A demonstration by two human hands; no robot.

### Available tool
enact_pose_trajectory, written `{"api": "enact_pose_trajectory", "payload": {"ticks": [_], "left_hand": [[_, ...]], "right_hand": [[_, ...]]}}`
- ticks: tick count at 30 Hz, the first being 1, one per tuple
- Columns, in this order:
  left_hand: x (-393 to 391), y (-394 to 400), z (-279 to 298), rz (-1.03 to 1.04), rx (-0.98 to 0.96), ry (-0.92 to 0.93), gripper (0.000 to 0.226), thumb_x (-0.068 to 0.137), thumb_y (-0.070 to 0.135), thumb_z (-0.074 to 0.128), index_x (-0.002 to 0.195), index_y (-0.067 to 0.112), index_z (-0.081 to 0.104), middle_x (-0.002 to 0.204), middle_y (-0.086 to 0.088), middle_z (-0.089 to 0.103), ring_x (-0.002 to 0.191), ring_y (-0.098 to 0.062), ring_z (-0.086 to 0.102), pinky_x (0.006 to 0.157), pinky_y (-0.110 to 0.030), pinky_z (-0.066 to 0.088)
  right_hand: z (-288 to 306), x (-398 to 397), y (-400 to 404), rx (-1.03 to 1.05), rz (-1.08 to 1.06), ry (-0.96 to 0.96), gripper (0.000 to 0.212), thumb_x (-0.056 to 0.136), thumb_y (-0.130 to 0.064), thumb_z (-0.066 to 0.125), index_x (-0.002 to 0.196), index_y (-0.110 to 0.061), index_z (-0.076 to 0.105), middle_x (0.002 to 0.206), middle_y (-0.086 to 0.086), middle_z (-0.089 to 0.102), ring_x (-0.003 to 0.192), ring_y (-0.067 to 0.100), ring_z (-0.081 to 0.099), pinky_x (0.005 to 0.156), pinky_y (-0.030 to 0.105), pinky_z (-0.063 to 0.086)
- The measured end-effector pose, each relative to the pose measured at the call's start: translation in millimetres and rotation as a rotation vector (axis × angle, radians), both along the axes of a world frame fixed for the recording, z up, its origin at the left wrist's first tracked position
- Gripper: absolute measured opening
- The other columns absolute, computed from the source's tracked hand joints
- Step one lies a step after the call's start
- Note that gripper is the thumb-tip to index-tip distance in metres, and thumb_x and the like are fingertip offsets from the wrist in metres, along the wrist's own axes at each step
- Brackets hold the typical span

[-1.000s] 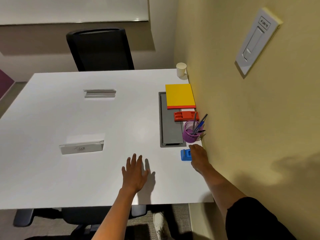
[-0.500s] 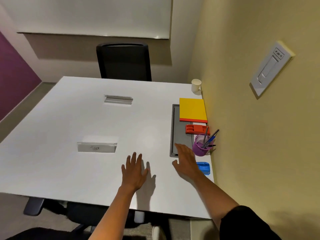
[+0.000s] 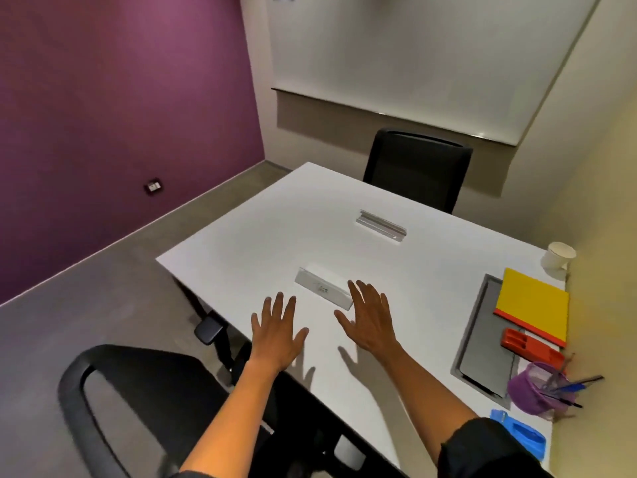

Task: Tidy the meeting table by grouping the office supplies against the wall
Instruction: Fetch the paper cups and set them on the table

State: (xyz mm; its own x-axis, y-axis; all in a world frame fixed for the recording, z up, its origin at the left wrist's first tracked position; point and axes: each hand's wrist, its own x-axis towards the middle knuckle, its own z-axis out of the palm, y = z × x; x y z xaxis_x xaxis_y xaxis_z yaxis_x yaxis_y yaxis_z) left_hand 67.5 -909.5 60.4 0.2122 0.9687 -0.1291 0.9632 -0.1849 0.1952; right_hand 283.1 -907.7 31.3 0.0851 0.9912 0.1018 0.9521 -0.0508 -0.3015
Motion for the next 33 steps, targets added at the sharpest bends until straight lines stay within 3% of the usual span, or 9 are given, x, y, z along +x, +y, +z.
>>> {"api": "enact_pose_trajectory", "payload": {"ticks": [7, 12, 25, 33], "left_hand": [[-134, 9, 41, 0.161, 0.133, 0.007, 0.073, 0.096, 0.055, 0.035, 0.153, 0.026, 0.002, 0.163, -0.004, -0.003, 0.15, -0.03, -0.006, 0.119, -0.056, 0.009], [-239, -2, 58, 0.22, 0.226, -0.061, 0.072, 0.095, 0.053, 0.039, 0.153, 0.024, 0.008, 0.162, -0.006, 0.002, 0.15, -0.031, -0.003, 0.118, -0.059, 0.01], [-478, -55, 54, 0.443, 0.242, -0.078, 0.074, 0.094, 0.058, 0.037, 0.153, 0.026, 0.008, 0.163, -0.007, 0.001, 0.15, -0.031, -0.003, 0.117, -0.06, 0.007], [-585, -49, 29, 0.544, 0.19, -0.054, 0.072, 0.094, 0.059, 0.035, 0.153, 0.027, 0.009, 0.163, -0.007, 0.002, 0.15, -0.031, -0.004, 0.117, -0.06, 0.005]], "right_hand": [[24, -139, 23, 0.006, 0.176, 0.04, 0.077, 0.093, -0.064, 0.034, 0.155, -0.028, 0.007, 0.164, 0.0, 0.008, 0.152, 0.023, 0.006, 0.122, 0.048, 0.006], [42, -243, 23, 0.011, 0.226, -0.031, 0.078, 0.091, -0.068, 0.03, 0.155, -0.029, 0.004, 0.164, 0.001, 0.003, 0.152, 0.026, 0.004, 0.121, 0.05, 0.003], [82, -495, 39, 0.089, 0.404, -0.058, 0.08, 0.09, -0.07, 0.032, 0.155, -0.029, 0.008, 0.164, 0.003, 0.005, 0.151, 0.03, 0.008, 0.121, 0.056, 0.009], [66, -604, 77, 0.075, 0.499, -0.122, 0.082, 0.089, -0.073, 0.024, 0.155, -0.029, 0.003, 0.164, 0.004, 0.005, 0.151, 0.029, 0.008, 0.12, 0.056, 0.01]]}}
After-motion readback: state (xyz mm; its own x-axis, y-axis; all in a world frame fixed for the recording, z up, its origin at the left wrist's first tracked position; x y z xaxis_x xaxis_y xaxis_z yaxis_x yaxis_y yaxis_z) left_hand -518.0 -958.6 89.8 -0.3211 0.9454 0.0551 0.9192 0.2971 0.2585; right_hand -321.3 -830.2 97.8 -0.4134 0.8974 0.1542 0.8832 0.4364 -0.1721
